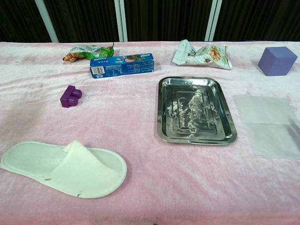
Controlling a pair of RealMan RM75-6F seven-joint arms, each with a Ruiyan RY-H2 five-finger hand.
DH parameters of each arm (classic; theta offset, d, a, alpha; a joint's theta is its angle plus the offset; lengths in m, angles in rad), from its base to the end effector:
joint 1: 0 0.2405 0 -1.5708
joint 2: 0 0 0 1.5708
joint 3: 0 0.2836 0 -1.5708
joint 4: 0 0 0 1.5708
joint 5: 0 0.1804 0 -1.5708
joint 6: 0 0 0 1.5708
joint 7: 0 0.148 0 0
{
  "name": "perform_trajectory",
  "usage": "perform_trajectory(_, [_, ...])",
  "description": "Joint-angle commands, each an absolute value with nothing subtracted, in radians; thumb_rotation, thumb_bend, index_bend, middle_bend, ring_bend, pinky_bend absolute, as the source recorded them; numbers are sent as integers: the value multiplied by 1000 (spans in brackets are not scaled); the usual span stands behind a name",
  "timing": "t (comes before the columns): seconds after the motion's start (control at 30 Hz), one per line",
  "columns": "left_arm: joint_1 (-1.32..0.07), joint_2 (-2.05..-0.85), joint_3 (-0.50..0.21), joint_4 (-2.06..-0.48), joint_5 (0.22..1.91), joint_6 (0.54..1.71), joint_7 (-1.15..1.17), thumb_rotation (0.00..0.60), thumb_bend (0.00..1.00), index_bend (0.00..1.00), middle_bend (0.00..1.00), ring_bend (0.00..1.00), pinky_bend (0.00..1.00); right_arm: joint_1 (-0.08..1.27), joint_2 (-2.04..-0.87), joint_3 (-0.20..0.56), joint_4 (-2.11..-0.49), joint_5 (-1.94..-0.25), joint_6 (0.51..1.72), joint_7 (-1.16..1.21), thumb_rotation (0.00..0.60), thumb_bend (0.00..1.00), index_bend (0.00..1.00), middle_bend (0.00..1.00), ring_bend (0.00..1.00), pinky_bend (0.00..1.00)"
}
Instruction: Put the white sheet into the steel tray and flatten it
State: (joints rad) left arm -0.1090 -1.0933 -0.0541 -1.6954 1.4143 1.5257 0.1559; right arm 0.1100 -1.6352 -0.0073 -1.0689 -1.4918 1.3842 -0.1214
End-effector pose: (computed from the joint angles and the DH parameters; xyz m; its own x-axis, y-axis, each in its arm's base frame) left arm -0.3154 0.1915 0.2105 0.4782 -0.0381 0.8774 0.8778 0.0534 -0.4761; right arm -0.3633 -0.1847 0.0378 0.5283 -0.1419 0.8371 -0.8481 -0.0417 0.5282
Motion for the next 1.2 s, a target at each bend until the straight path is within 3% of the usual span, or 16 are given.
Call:
perform_trajectory(0.03, [-109, -1089, -53, -1696, 1418, 1521, 149, 600, 374, 180, 69, 0, 0, 111, -1637, -12, -1069, -1493, 1373, -117, 600, 174, 165, 33, 102, 178])
perform_trajectory(0.33, [-106, -1084, -54, -1694, 1425, 1512, 141, 600, 374, 180, 69, 0, 0, 129, -1640, -4, -1070, -1496, 1349, -123, 600, 174, 176, 33, 102, 178])
perform_trajectory(0.7, [-105, -1084, -56, -1700, 1410, 1494, 163, 600, 374, 180, 69, 0, 0, 145, -1657, 7, -1058, -1490, 1327, -99, 600, 214, 400, 36, 104, 178])
perform_trajectory(1.2, [-101, -1083, -60, -1708, 1390, 1483, 182, 600, 375, 195, 69, 0, 0, 145, -1661, 12, -1060, -1497, 1343, -63, 600, 236, 561, 37, 104, 178])
